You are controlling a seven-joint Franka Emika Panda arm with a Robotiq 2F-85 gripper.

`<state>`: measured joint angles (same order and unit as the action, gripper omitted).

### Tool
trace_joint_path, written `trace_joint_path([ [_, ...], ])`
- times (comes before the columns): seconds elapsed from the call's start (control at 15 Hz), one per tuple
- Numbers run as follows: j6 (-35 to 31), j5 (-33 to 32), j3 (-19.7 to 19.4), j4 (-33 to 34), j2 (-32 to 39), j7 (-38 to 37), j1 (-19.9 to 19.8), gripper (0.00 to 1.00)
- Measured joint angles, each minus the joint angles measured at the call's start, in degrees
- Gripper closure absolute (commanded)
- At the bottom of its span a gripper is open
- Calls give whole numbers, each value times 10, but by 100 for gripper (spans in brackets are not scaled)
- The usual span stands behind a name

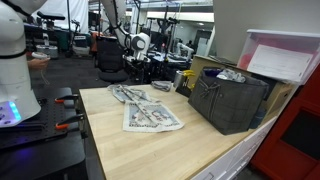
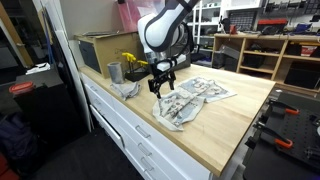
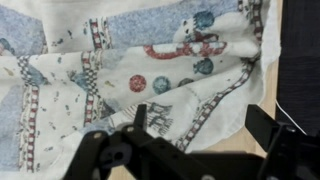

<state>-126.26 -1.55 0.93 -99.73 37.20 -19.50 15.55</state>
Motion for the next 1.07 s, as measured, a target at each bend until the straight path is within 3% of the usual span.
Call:
trace_joint_path([
  [0.6, -65, 20, -7, 43, 90, 2, -36, 0],
  [0.67, -65, 25, -5, 53, 95, 2, -40, 25],
  [0.8, -65, 33, -1, 73, 104, 4, -46, 32],
  [1.07, -65, 44, 7, 95, 122, 16, -53, 64],
])
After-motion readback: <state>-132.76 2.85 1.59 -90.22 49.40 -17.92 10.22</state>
